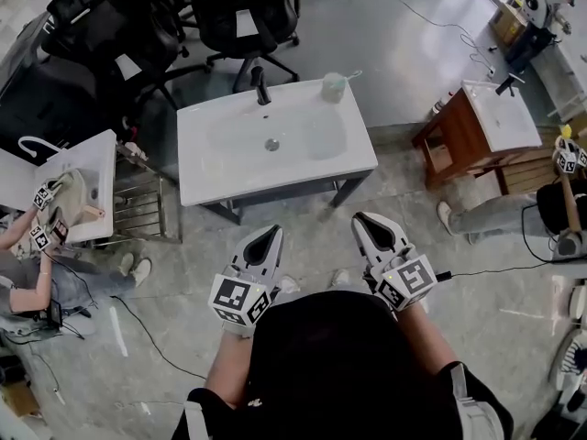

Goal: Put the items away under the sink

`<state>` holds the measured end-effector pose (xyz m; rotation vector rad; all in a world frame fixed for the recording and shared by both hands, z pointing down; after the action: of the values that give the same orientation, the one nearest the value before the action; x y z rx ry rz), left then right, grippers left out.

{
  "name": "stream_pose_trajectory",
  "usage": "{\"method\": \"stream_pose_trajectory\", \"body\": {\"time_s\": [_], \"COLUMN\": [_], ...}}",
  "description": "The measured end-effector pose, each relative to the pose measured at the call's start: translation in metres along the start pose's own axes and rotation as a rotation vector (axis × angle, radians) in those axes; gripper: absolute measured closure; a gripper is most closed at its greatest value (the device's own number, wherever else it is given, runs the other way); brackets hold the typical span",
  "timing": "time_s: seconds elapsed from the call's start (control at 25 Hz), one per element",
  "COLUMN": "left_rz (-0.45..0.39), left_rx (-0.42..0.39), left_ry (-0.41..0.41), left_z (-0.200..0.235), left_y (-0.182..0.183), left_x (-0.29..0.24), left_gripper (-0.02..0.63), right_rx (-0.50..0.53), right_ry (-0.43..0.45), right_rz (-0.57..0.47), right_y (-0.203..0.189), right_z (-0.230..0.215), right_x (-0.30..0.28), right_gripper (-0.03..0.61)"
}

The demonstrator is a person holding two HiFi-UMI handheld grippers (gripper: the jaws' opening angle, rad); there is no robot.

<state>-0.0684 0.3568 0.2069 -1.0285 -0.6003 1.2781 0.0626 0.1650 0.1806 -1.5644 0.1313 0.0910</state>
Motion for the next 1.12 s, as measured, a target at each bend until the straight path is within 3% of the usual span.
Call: {"method": "stream_pose_trajectory", "body": {"time_s": [0.56,0.88,1.12], "left_rz": [0.009,0.006,0.009], "left_rx": [0.042,0.032,0.030], "left_ry": [-0.016,-0.007,0.024], "left_z": [0.064,0.077,0.078], "left_y": [-0.007,-0.003,0.003], "left_x": [0.038,0.023,-0.007], "left_gripper": [0.591,0.591,0.591], "right_rx": [0.041,0.030,0.019], "right_ry": [-0.023,-0.042,-0.029], "right_rz": [0.070,0.057,0.051], "right_y": [-0.016,-0.018,-0.015], "right_z": [0.054,0.034,-0.006], "right_x": [-0.038,-0.060,-0.078], "right_gripper": [0.532,0.532,0.532]}}
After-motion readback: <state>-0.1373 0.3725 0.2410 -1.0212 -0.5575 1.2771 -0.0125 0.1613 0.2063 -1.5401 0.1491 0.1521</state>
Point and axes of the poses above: the fingertips, and each gripper's own axes: x backward along the fingers, z to its left, y out of its top, the point moved 6 cm from there along x, backward along the fingers, and after that the axes turned 10 degrees about x, right-handed, at the moved point
